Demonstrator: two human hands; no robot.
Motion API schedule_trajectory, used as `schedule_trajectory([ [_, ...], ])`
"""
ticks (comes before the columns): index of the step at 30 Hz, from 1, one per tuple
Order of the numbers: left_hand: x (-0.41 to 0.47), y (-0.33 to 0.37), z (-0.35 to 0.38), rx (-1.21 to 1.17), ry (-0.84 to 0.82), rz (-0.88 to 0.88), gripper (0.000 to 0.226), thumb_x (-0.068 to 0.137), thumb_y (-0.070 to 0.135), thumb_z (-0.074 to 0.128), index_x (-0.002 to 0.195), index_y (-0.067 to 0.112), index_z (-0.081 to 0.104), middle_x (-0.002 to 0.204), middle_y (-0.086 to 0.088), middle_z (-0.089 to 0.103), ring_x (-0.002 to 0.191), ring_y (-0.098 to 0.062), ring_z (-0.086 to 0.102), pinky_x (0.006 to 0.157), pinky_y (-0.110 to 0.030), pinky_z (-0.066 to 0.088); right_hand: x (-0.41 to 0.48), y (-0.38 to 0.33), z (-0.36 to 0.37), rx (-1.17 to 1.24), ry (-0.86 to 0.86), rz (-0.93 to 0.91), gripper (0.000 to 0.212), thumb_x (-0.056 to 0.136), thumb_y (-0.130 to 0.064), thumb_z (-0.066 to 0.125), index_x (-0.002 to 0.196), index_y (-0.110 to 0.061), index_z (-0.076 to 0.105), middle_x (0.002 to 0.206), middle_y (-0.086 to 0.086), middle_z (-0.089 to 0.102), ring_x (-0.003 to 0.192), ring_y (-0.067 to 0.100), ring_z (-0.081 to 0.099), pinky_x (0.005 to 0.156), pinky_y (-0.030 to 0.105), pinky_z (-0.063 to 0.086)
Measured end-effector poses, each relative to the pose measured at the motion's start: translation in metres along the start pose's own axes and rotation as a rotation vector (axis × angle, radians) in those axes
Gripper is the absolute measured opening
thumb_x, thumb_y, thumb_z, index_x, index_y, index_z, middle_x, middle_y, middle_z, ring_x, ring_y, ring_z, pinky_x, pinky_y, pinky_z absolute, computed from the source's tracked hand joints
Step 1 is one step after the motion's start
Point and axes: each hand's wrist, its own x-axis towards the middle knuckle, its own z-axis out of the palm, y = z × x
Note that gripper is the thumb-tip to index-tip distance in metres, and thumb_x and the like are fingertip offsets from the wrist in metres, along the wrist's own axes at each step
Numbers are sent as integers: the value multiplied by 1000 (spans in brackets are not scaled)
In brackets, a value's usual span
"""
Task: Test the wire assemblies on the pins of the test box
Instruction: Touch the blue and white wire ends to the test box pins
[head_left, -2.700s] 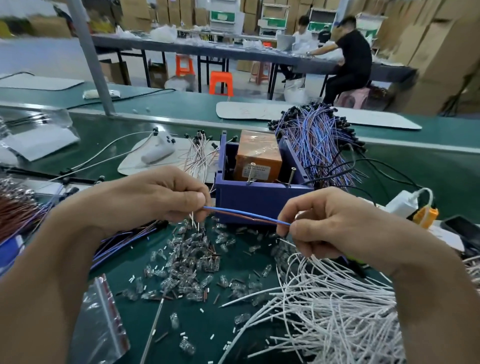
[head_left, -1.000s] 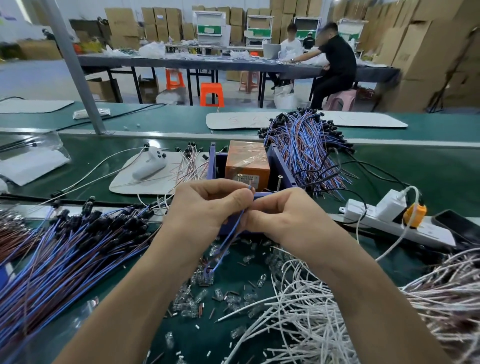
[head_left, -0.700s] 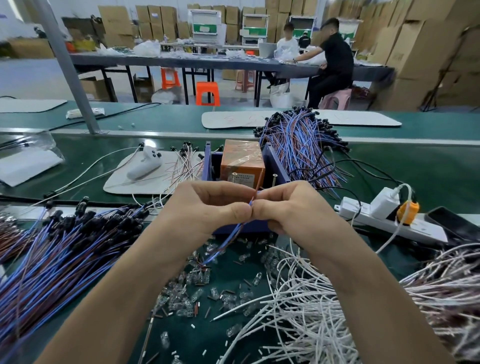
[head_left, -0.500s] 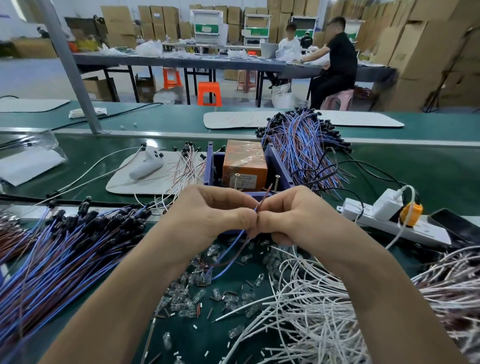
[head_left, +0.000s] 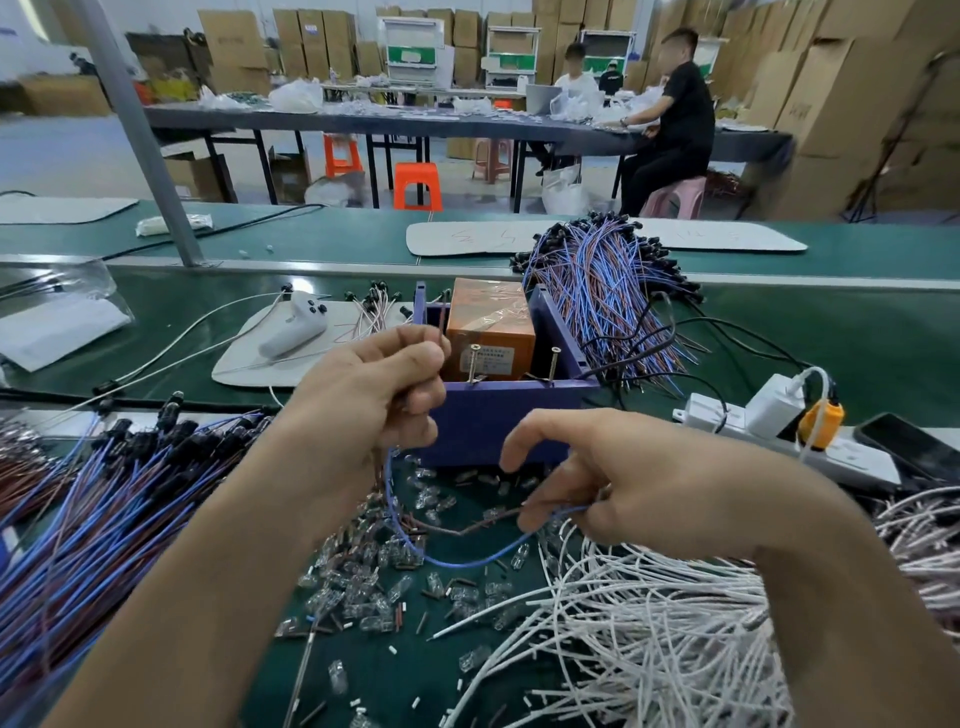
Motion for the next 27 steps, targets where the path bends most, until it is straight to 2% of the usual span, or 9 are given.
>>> schedule_trajectory([
  [2,-1,-1,1,50,-58,-2,19,100,7,54,85,13,64,53,1,41,39,-6,32,48,-23,18,-4,-2,-2,-3,66,41,61,77,16,49,100,-37,68,94,-16,79,68,6,70,66,38,57],
  [5,-2,-5,9,49,-80,-4,18,102,9,52,88,12,62,53,0,45,37,-7,32,42,-17,23,-3,-1,-3,-149,330,115,49,80,6,60,95,-39,73,93,-18,77,82,-4,71,69,12,55],
  [9,-6,-11,22,-41,-94,1,10,101,11,52,93,10,58,58,-4,57,40,-17,53,42,-22,48,-7,-5,-2,-284,330,173,40,79,1,59,82,-35,77,71,-19,74,73,1,72,76,25,61],
  [12,-6,-22,31,49,-101,25,16,104,9,50,91,11,59,66,-4,65,67,-19,72,62,-31,63,-10,-11,-3,-244,251,123,46,77,1,54,81,-37,78,66,-18,73,63,3,71,66,25,61],
  [15,-5,-35,38,240,-88,42,25,105,10,52,85,17,65,82,4,73,90,-12,71,88,-34,62,-7,-13,-4,-79,341,18,38,80,3,61,90,-31,74,68,-14,75,56,2,70,54,15,54],
  [17,-7,-40,41,275,-123,3,24,106,12,52,86,18,66,93,2,77,99,-14,72,94,-36,59,-3,-13,-3,17,478,-38,35,80,2,70,91,-30,65,71,-12,76,57,6,72,59,23,60],
  [19,-8,-41,43,243,-170,-40,22,107,12,49,90,15,62,89,-1,78,90,-17,76,83,-34,63,2,-13,0,39,607,-80,38,77,-3,77,89,-31,56,72,-12,76,60,8,72,61,25,60],
  [22,-10,-39,41,235,-185,-63,19,109,12,45,94,11,57,70,1,72,55,-15,66,54,-30,60,5,-15,4,62,685,-116,37,71,-10,81,85,-30,53,73,-12,76,62,10,71,62,27,59],
  [27,-5,-34,35,255,-151,-33,23,109,9,43,89,13,54,61,-2,67,34,-4,33,37,-17,26,5,-16,4,137,627,-180,28,70,-16,83,87,-28,64,77,-9,77,66,11,74,70,35,63],
])
